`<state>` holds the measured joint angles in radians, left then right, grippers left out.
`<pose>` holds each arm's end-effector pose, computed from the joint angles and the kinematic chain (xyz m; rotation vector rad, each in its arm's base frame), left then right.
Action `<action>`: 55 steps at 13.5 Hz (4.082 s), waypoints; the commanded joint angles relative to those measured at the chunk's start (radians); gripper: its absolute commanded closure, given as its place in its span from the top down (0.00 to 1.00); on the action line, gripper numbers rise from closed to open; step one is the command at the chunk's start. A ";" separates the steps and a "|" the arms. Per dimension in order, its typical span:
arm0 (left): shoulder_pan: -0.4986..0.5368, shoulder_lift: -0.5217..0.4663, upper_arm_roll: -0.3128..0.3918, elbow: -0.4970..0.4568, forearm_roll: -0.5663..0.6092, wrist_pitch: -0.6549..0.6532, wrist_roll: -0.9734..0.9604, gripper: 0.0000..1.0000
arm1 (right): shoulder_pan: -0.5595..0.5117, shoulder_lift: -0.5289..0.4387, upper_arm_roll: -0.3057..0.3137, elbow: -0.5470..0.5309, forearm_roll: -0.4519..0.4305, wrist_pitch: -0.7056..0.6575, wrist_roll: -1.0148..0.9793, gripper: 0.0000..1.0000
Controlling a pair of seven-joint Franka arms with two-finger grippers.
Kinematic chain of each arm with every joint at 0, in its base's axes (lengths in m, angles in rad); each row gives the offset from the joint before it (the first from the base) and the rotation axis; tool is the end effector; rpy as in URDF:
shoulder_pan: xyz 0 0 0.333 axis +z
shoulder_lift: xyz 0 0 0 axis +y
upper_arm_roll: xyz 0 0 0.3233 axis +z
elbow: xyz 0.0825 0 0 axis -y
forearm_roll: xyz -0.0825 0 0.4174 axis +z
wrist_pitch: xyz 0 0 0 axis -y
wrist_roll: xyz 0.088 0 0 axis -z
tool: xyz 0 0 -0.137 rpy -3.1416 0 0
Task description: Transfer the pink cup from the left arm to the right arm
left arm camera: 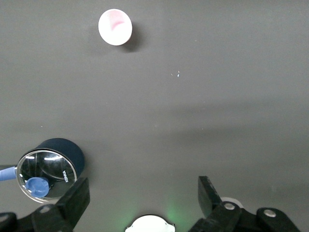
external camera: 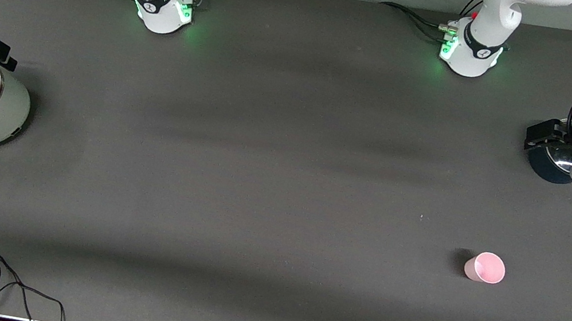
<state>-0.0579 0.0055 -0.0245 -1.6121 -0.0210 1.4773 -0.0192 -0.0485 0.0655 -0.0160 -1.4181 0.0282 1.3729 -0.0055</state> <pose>0.5709 -0.0502 0.5708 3.1182 -0.0993 -0.2206 0.5835 -0.0331 0.6229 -3.1050 0.0854 0.1705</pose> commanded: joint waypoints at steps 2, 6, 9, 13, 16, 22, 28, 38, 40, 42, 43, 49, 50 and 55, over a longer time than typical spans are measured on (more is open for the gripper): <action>-0.005 0.028 0.012 0.043 0.016 0.011 -0.005 1.00 | 0.001 0.010 -0.002 0.027 0.002 -0.017 0.006 1.00; 0.007 0.056 0.020 0.057 0.024 0.084 0.143 1.00 | -0.002 0.010 -0.002 0.025 0.002 -0.017 0.001 1.00; 0.090 0.152 0.018 0.141 -0.002 0.101 0.422 1.00 | -0.002 0.010 -0.002 0.025 0.002 -0.017 0.001 1.00; 0.222 0.315 0.017 0.215 -0.182 0.179 0.820 1.00 | -0.008 0.010 -0.002 0.025 0.002 -0.017 0.001 1.00; 0.296 0.411 0.015 0.216 -0.307 0.238 1.017 1.00 | -0.008 0.010 -0.002 0.025 0.002 -0.017 0.001 1.00; 0.444 0.599 0.012 0.228 -0.575 0.293 1.571 1.00 | -0.007 0.008 -0.002 0.025 0.002 -0.017 0.001 1.00; 0.547 0.803 0.009 0.227 -0.854 0.288 2.052 1.00 | -0.005 0.008 -0.002 0.024 0.002 -0.017 0.002 1.00; 0.584 1.008 -0.025 0.224 -1.117 0.236 2.426 1.00 | -0.005 0.008 -0.002 0.024 0.002 -0.017 0.002 1.00; 0.608 1.040 -0.057 0.224 -1.132 0.219 2.469 0.99 | -0.005 0.008 -0.002 0.024 0.002 -0.017 0.004 1.00; 0.624 1.054 -0.081 0.224 -1.139 0.221 2.489 0.99 | -0.005 0.008 -0.004 0.024 0.002 -0.017 0.002 1.00; 0.624 1.062 -0.083 0.225 -1.140 0.219 2.490 0.99 | -0.005 0.008 -0.002 0.024 0.002 -0.017 0.002 1.00; 0.624 1.097 -0.084 0.225 -1.197 0.192 2.549 0.99 | -0.008 0.008 -0.004 0.024 0.002 -0.017 0.001 1.00; 0.622 1.099 -0.084 0.225 -1.208 0.193 2.549 0.99 | -0.008 0.008 -0.004 0.024 0.002 -0.017 0.001 1.00; 0.607 1.116 -0.101 0.224 -1.241 0.207 2.556 0.99 | -0.010 0.008 -0.004 0.022 0.002 -0.017 0.001 1.00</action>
<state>0.5563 1.0955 -0.1177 -1.4122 -1.2362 1.6927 2.5136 -0.0514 0.0666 -0.0218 -1.4139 0.0282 1.3713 -0.0056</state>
